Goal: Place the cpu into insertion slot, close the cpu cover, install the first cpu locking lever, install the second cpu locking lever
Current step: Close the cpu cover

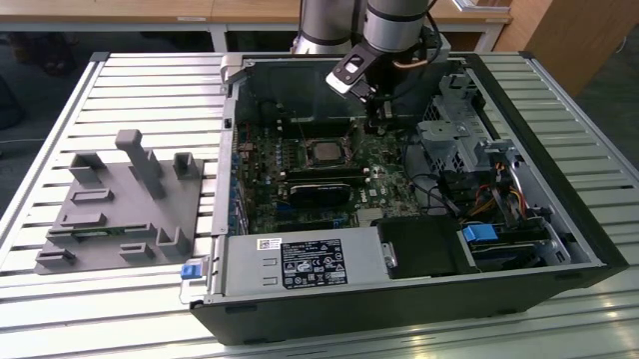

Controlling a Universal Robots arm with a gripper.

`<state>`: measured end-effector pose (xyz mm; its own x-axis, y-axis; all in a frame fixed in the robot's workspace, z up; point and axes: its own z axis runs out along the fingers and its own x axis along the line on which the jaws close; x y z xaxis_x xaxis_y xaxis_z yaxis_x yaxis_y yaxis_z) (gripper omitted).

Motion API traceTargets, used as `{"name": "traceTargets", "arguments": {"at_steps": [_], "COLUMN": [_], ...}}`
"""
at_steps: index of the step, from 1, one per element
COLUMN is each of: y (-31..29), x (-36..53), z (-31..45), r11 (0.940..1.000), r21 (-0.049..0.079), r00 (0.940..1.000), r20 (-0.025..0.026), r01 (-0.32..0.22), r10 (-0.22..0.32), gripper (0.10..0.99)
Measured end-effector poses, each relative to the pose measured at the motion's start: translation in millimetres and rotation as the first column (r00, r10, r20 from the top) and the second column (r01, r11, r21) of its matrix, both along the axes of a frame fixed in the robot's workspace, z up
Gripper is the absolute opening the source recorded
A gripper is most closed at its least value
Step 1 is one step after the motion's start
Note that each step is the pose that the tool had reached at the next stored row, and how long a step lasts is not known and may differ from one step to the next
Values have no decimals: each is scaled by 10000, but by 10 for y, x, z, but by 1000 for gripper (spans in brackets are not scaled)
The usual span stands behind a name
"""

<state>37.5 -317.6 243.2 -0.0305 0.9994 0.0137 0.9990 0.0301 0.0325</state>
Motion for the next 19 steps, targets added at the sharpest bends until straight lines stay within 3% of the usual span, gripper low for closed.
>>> {"name": "traceTargets", "arguments": {"at_steps": [19], "y": [0], "x": [-363], "z": [-24], "r11": [10000], "r21": [1], "r00": [10000], "r20": [0], "r01": [0], "r10": [0], "gripper": [106]}}
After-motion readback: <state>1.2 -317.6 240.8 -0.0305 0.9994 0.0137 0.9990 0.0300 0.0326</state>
